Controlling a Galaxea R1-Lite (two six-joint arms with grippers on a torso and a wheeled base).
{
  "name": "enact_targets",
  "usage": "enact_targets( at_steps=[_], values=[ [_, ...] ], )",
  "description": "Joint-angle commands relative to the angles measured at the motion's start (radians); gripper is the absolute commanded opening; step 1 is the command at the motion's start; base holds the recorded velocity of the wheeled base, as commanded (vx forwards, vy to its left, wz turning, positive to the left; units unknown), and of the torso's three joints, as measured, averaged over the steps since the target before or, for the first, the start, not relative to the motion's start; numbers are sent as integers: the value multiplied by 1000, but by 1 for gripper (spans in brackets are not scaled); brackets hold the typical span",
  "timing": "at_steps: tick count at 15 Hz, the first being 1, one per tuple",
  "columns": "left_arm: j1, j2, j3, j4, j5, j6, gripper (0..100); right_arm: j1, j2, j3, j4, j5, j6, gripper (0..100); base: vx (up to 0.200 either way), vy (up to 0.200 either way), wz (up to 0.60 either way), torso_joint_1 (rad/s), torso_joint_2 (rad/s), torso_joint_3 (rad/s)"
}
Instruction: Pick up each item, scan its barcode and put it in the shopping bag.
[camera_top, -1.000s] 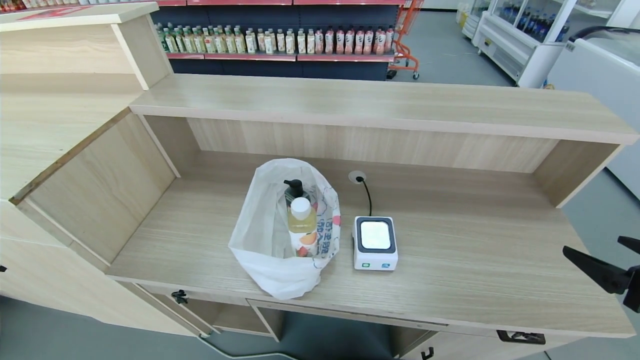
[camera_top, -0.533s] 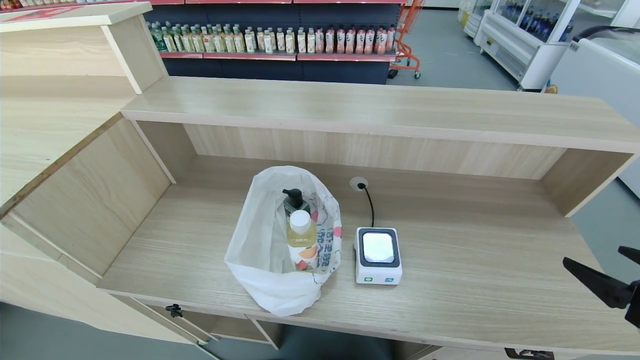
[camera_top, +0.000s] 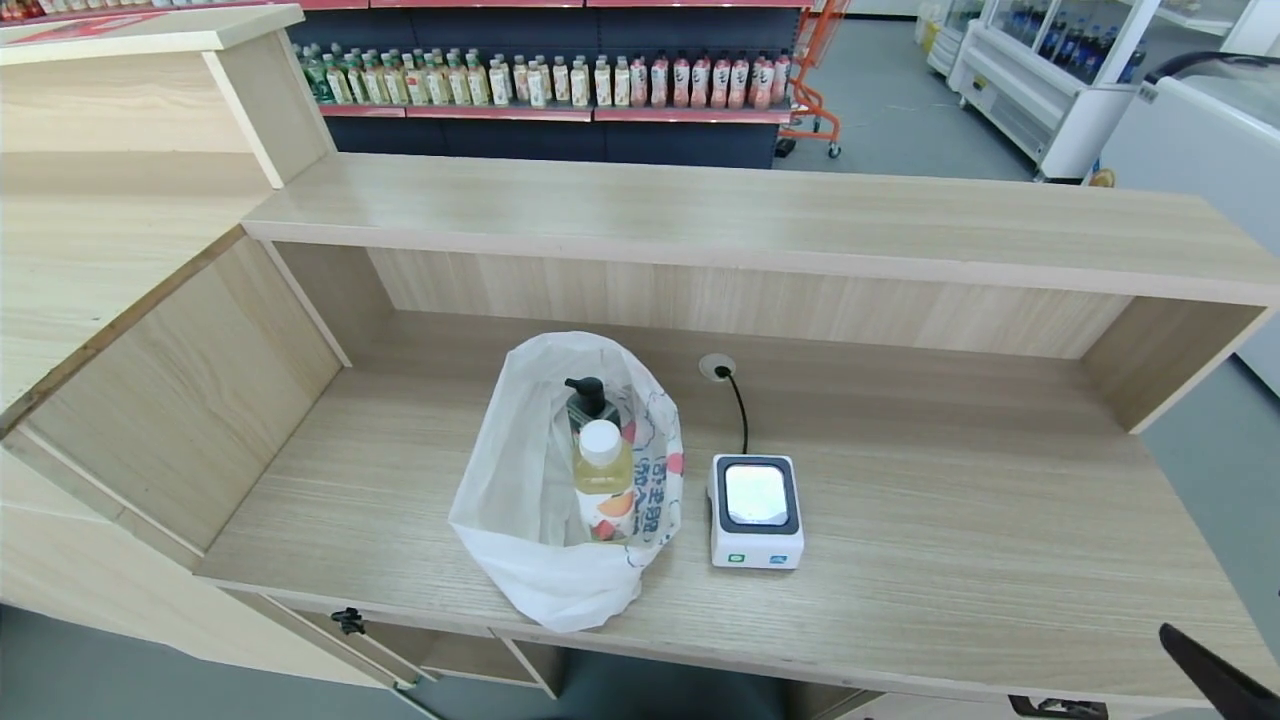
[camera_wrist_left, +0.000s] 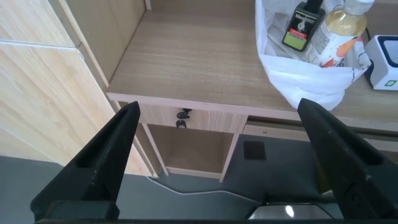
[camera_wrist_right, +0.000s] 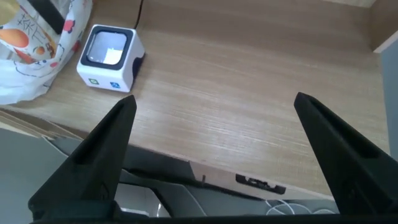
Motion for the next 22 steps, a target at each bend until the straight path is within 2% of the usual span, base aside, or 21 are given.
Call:
enact_targets(
  at_steps=[1,3,7,9,11,14,17,22],
  values=[
    [0,0,0,0,0,0,100,9,-247,17,152,-16,3,100,0,0,0,0,0,0],
    [0,0,0,0,0,0,100,16,-360,17,271,-57,3,100,0,0,0,0,0,0],
    [0,0,0,0,0,0,100,73,-495,17,386,-70,3,100,0,0,0,0,0,0],
    [0,0,0,0,0,0,100,113,-575,17,463,-145,1,100,0,0,0,0,0,0],
    [0,0,0,0,0,0,100,156,-578,17,480,-200,4,100,0,0,0,0,0,0],
    [0,0,0,0,0,0,100,171,-583,17,511,-214,17,100,0,0,0,0,0,0],
    [0,0,0,0,0,0,100,224,-621,17,551,-304,43,100,0,0,0,0,0,0],
    [0,0,0,0,0,0,100,233,-673,17,560,-290,35,100,0,0,0,0,0,0]
  ],
)
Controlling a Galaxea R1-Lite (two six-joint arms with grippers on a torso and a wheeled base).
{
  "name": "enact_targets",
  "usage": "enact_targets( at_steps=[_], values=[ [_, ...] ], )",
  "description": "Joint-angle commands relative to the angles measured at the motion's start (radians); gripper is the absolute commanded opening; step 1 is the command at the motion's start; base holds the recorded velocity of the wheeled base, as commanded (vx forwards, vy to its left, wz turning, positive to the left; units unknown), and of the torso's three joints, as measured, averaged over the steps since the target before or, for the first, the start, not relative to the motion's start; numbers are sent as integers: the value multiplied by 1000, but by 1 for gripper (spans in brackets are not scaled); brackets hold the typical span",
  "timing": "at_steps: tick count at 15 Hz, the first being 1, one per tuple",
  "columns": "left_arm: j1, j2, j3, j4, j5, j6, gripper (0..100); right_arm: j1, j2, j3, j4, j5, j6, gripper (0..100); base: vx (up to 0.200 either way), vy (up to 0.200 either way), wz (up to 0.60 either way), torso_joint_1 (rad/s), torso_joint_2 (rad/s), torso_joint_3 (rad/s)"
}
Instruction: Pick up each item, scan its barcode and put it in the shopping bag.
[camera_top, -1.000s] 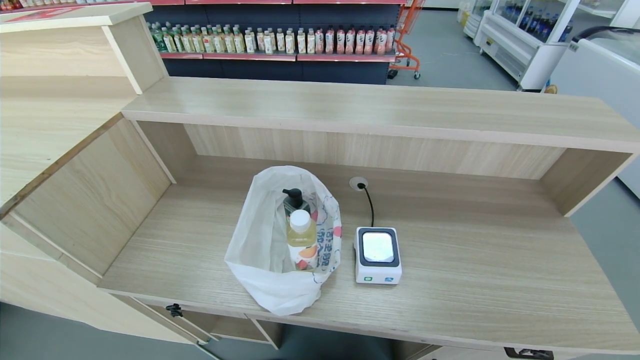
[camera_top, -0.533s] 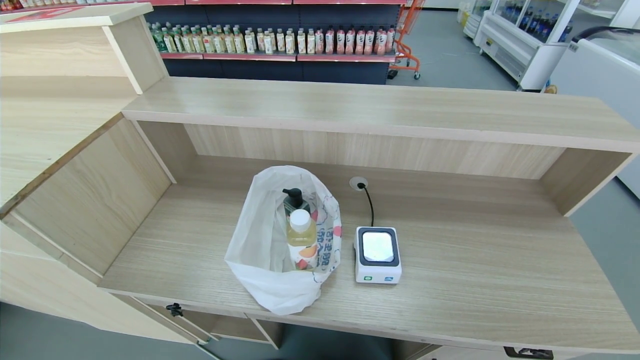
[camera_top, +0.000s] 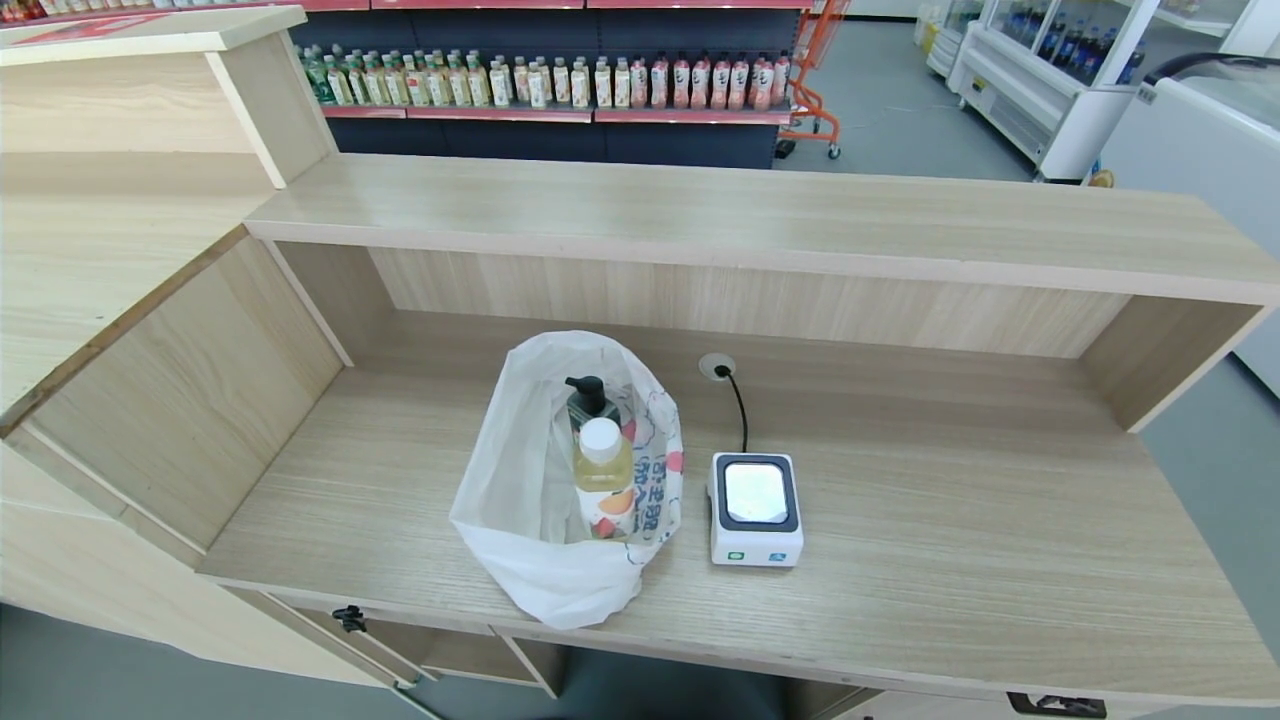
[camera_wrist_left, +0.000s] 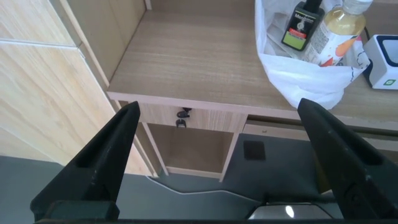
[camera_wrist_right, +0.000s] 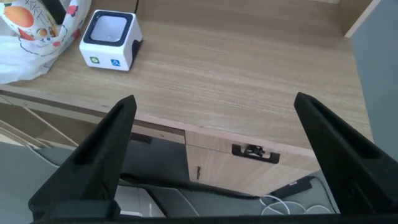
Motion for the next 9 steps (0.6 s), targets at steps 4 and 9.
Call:
enact_targets(
  at_steps=[4,9],
  values=[
    [0,0,0,0,0,0,100,1,-8,1,4,-1,9,100,0,0,0,0,0,0],
    [0,0,0,0,0,0,100,-1,-8,1,6,-1,15,100,0,0,0,0,0,0]
  ],
)
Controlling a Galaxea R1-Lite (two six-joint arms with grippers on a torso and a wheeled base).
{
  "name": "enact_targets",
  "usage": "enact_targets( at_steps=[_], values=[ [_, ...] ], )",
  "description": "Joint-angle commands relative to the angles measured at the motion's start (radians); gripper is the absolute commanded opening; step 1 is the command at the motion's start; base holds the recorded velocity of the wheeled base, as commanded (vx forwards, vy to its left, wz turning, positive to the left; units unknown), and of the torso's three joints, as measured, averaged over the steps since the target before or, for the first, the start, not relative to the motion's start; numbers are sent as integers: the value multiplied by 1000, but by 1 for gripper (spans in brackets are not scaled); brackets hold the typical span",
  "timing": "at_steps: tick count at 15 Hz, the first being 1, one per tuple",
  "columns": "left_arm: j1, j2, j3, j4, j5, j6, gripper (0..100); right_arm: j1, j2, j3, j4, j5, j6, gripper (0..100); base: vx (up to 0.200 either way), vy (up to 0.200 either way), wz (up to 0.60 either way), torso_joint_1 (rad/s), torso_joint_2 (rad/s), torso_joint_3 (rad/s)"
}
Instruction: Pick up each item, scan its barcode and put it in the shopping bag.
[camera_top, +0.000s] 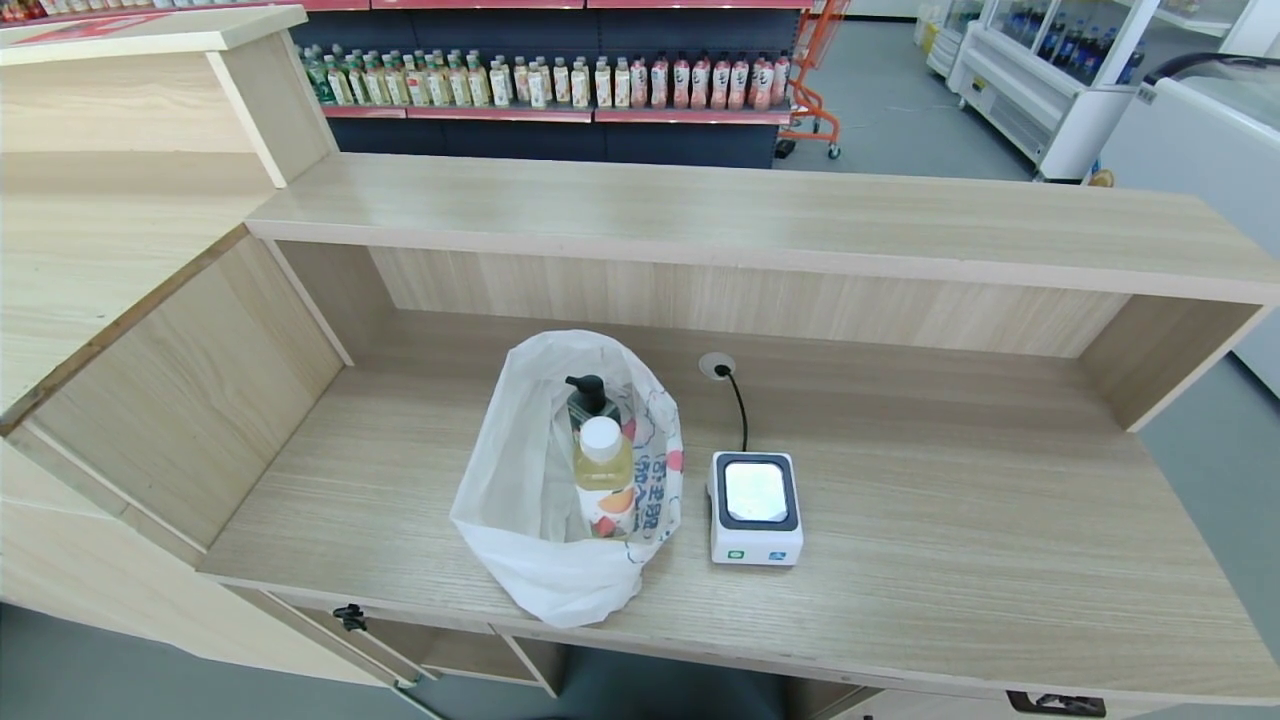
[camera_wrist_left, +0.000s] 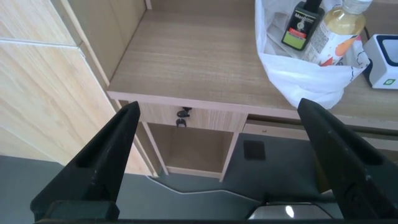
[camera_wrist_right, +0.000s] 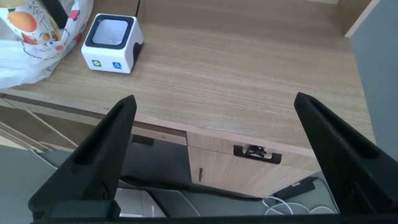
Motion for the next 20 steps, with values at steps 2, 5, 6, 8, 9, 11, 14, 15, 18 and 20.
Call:
enact_targets(
  at_steps=[2,5,6,8,9,11,14,15,18,20],
  values=[
    [0,0,0,0,0,0,100,0,2,0,2,0,-1,100,0,0,0,0,0,0],
    [0,3,0,0,0,-2,100,-1,2,0,2,0,0,100,0,0,0,0,0,0],
    [-1,1,0,0,0,-3,100,0,2,0,2,0,0,100,0,0,0,0,0,0],
    [-1,6,0,0,-1,-5,100,0,2,0,2,0,0,100,0,0,0,0,0,0],
    [-1,7,0,0,-1,-2,100,0,2,0,2,0,0,100,200,0,0,2,2,-2],
    [-1,7,0,0,-1,0,100,0,2,0,2,0,0,100,200,0,0,2,0,2],
    [0,0,0,0,-1,-2,100,0,2,0,2,0,0,100,200,0,0,1,-1,6],
    [0,0,0,0,-1,-2,100,0,2,0,2,0,0,100,0,0,0,0,0,0],
    [0,0,0,0,-1,-2,100,0,2,0,2,0,0,100,0,0,0,0,0,0],
    [0,0,0,0,-1,-2,100,0,2,0,2,0,0,100,0,0,0,0,0,0]
  ],
)
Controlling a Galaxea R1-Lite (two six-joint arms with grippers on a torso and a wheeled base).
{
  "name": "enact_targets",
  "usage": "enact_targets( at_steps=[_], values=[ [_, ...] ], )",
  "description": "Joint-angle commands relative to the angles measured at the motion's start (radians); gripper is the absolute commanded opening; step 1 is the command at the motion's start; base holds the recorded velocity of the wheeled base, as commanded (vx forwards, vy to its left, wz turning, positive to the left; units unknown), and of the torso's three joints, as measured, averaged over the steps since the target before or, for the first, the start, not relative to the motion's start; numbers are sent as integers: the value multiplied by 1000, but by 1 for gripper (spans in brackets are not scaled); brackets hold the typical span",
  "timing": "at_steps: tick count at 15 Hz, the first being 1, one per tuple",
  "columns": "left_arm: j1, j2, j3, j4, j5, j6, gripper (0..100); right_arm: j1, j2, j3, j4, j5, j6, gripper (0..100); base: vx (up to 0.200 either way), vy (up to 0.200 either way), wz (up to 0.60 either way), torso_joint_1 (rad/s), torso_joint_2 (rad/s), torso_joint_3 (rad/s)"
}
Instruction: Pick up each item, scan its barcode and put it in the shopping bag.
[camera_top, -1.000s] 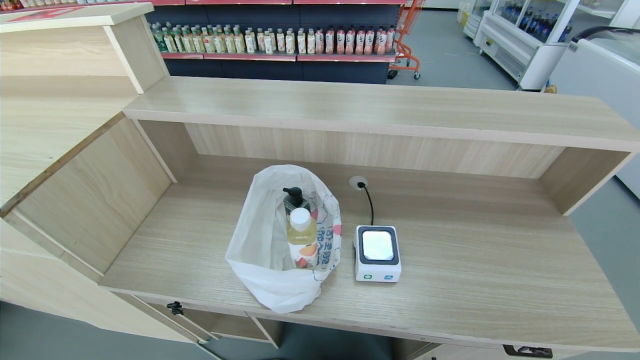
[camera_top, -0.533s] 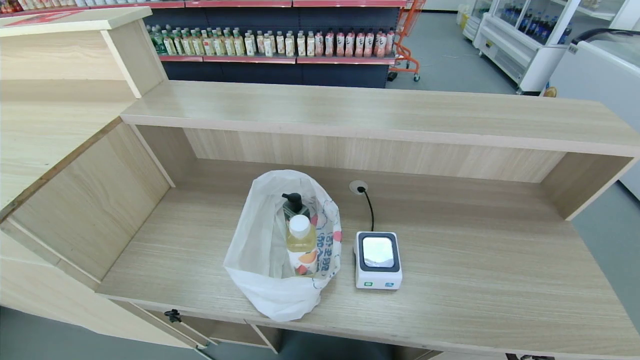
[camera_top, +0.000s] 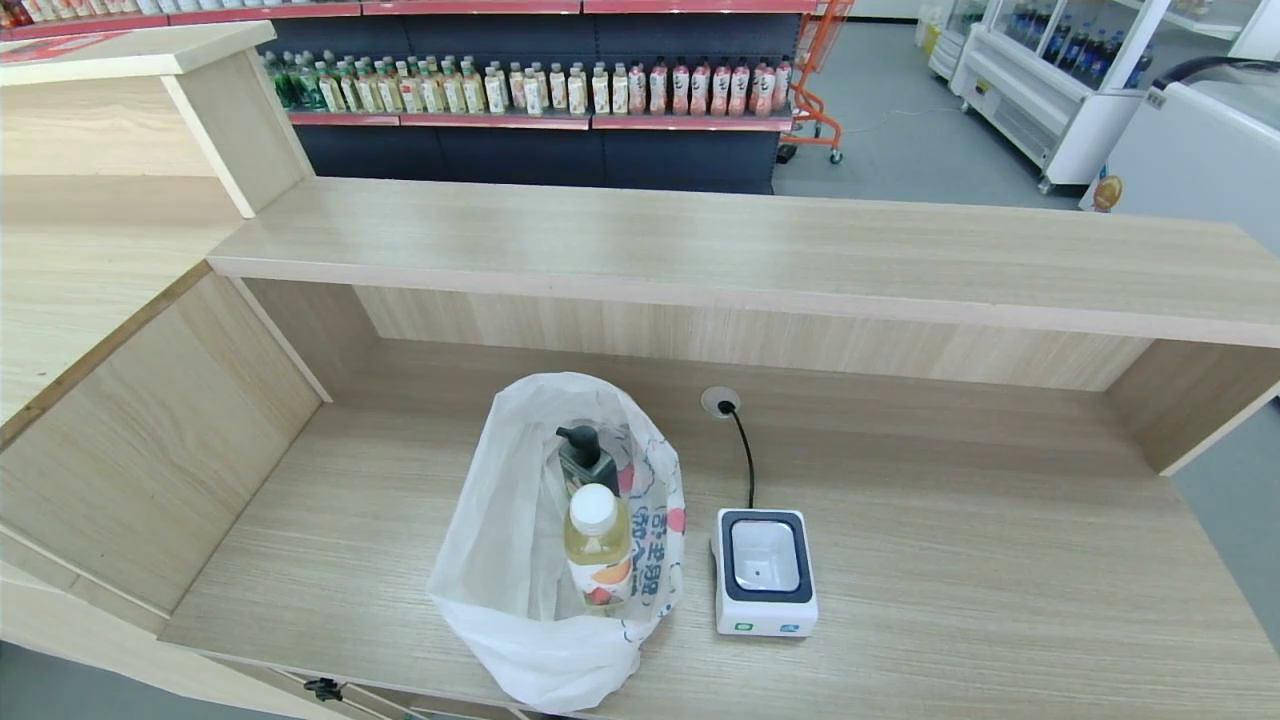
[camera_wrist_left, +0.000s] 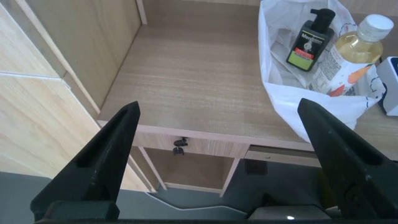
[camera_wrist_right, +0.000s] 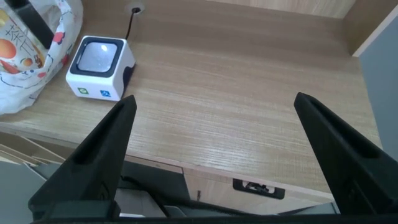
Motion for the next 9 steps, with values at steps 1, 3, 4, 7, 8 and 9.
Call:
enact_targets(
  at_steps=[1,3,4,7,8,9],
  values=[
    [0,0,0,-1,0,0,100,0,2,0,0,0,0,100,0,0,0,0,0,0],
    [0,0,0,-1,0,0,100,0,2,0,0,0,0,100,0,0,0,0,0,0],
    [0,0,0,-1,0,0,100,-1,2,0,0,0,0,100,0,0,0,0,0,0],
    [0,0,0,-1,0,0,100,0,2,0,0,0,-2,100,0,0,0,0,0,0],
    [0,0,0,-1,0,0,100,0,2,0,0,0,-5,100,0,0,0,0,0,0],
    [0,0,0,-1,0,0,100,-1,2,0,0,2,-3,100,0,0,0,0,0,0]
  ],
)
